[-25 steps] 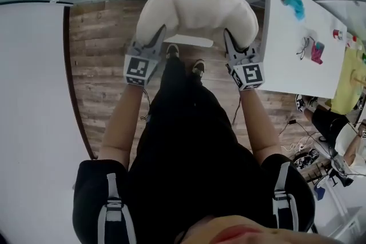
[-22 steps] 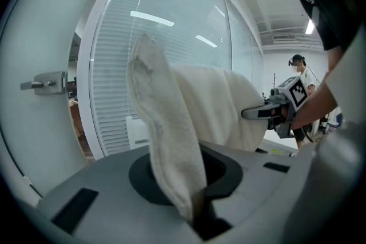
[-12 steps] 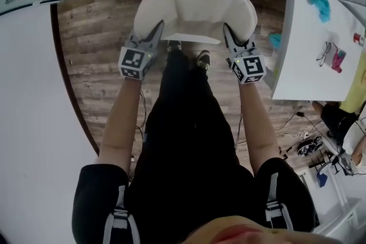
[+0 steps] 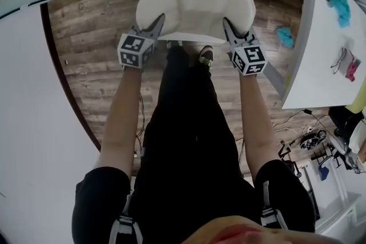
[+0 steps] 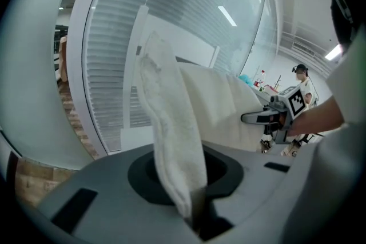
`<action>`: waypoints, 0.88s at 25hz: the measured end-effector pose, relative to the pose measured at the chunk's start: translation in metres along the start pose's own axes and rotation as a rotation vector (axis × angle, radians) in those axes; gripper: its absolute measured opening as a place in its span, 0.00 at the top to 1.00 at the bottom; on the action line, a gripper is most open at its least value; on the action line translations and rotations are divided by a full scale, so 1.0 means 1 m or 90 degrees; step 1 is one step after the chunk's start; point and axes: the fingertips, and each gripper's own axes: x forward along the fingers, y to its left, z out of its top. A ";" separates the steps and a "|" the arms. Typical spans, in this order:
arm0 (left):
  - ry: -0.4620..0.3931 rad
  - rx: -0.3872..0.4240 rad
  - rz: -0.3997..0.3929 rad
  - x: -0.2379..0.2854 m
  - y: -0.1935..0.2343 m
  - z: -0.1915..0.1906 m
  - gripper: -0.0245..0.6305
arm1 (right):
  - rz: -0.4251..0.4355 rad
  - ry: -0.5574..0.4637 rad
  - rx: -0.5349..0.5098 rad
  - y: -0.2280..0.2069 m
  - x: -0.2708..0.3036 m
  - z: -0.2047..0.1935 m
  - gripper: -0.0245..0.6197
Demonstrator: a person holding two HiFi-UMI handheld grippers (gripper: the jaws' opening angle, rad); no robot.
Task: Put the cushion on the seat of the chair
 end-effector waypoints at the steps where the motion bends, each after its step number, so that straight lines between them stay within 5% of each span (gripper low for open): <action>1: 0.013 -0.004 -0.001 0.007 0.004 -0.007 0.85 | 0.001 0.011 0.006 -0.003 0.006 -0.009 0.85; 22: 0.211 -0.073 0.001 0.109 0.063 -0.097 0.79 | -0.023 0.250 0.142 -0.053 0.106 -0.121 0.79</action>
